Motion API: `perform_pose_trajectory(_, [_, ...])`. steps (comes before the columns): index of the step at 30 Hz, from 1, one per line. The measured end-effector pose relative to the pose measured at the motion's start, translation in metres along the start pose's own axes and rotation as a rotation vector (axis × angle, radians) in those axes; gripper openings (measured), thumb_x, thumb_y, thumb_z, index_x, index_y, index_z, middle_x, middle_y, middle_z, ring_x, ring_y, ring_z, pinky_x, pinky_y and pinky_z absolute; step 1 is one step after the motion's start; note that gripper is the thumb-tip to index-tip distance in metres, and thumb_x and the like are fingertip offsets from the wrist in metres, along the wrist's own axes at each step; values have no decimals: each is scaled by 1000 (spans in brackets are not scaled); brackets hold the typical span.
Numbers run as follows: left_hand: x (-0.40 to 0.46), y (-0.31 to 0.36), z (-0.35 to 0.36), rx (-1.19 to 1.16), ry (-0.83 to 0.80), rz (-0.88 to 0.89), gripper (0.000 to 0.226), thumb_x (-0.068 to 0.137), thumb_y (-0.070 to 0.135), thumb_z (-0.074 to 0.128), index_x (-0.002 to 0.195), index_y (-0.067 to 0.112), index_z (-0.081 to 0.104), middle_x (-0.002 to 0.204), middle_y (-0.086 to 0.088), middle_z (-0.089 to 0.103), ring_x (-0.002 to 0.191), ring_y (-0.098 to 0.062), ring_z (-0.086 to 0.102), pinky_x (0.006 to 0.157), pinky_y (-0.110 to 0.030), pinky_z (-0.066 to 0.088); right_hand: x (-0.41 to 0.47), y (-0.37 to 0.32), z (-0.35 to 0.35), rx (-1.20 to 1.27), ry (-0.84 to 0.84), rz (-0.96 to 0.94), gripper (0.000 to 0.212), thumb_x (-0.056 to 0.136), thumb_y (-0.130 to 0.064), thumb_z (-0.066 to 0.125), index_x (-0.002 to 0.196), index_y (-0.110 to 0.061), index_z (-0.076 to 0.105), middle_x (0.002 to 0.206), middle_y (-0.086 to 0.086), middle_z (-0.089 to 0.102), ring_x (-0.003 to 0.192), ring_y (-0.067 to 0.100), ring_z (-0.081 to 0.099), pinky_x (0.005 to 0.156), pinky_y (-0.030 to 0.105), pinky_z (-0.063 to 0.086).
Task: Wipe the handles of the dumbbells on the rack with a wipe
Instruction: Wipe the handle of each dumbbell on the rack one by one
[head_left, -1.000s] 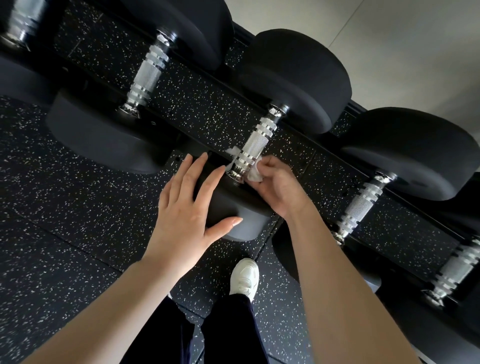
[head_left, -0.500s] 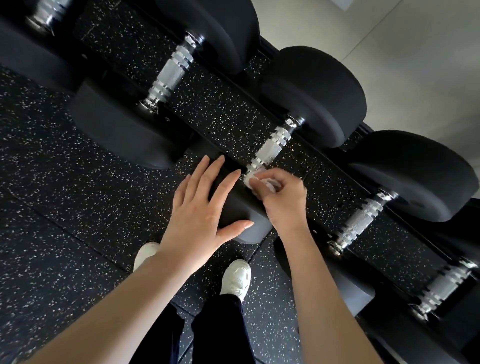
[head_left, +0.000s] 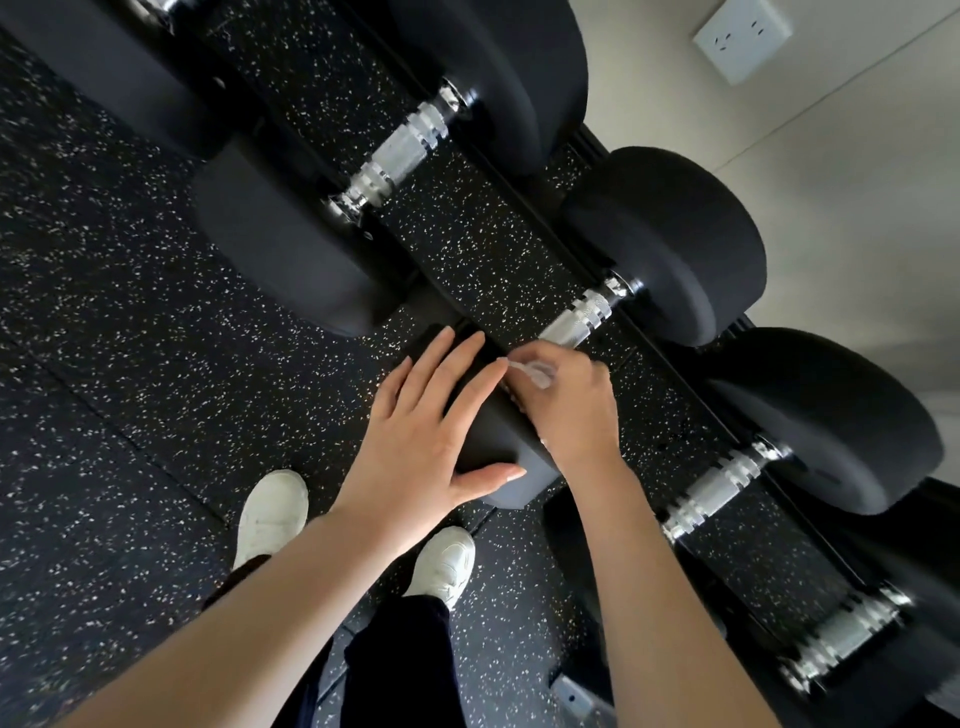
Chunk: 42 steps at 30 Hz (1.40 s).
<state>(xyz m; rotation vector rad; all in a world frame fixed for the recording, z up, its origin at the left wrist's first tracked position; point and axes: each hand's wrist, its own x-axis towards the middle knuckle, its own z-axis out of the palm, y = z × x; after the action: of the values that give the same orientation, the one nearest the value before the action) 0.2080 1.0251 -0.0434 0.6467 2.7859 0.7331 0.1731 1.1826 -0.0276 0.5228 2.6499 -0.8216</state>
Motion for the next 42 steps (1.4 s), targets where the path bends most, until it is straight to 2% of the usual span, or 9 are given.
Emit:
perform_pose_trajectory(8, [0, -1, 3, -9, 35, 10, 76, 81, 65, 48, 143, 21, 38, 154, -5, 32, 146, -24, 21, 113, -46, 24, 10, -5, 2, -290, 39, -108, 23, 92, -42, 50, 104, -26, 63, 89, 11, 69, 88, 34, 62, 72, 35, 47])
perform_pose_trajectory(12, [0, 0, 3, -16, 38, 6, 76, 81, 65, 48, 142, 20, 41, 154, -5, 33, 145, -24, 22, 113, -47, 27, 19, -3, -2, -378, 138, -174, 23, 96, -35, 46, 103, -20, 61, 84, 13, 69, 81, 37, 63, 63, 31, 36])
perform_pose_trajectory(17, [0, -1, 3, -14, 44, 17, 75, 82, 65, 46, 143, 21, 38, 154, -5, 33, 145, -24, 22, 113, -47, 26, 36, 6, -6, -342, 423, -271, 7, 81, -17, 69, 79, -11, 66, 51, 13, 61, 44, 33, 59, 49, 23, 30])
perform_pose_trajectory(22, [0, -1, 4, -21, 55, 21, 75, 82, 64, 50, 142, 21, 39, 154, -5, 33, 145, -25, 23, 110, -50, 30, 39, 13, 0, -314, 552, -320, 8, 73, -14, 73, 75, -12, 66, 46, 6, 59, 35, 27, 54, 43, 19, 32])
perform_pose_trajectory(26, [0, -1, 3, -24, 46, 22, 75, 82, 64, 49, 142, 22, 38, 154, -5, 33, 145, -25, 23, 110, -50, 30, 40, 17, 0, -314, 617, -354, 6, 77, -18, 67, 76, -12, 66, 51, 2, 61, 36, 24, 55, 44, 18, 29])
perform_pose_trajectory(32, [0, 0, 2, -25, 27, 15, 74, 82, 64, 47, 143, 22, 37, 154, -5, 31, 146, -24, 21, 111, -50, 28, 24, 22, -1, -246, 528, -335, 10, 82, -25, 69, 88, -17, 68, 69, 2, 68, 49, 24, 62, 49, 19, 34])
perform_pose_trajectory(34, [0, 0, 2, -19, 29, 16, 74, 82, 64, 47, 142, 22, 36, 154, -5, 32, 146, -25, 22, 111, -50, 29, 21, 23, 0, -177, 520, -319, 12, 80, -21, 70, 91, -17, 69, 75, 2, 70, 54, 22, 64, 52, 17, 36])
perform_pose_trajectory(37, [0, 0, 2, -19, 33, 17, 74, 82, 64, 46, 142, 22, 37, 154, -5, 32, 145, -25, 22, 111, -49, 28, 27, 22, -2, -59, 552, -308, 10, 77, -11, 71, 88, -13, 70, 73, 2, 70, 58, 18, 64, 53, 14, 39])
perform_pose_trajectory(42, [0, 0, 2, -29, 35, 24, 73, 82, 63, 46, 142, 22, 37, 154, -5, 31, 146, -25, 22, 112, -48, 26, 48, 29, -16, 39, 643, -222, 12, 84, -12, 62, 92, -9, 70, 73, 12, 70, 63, 28, 66, 59, 32, 53])
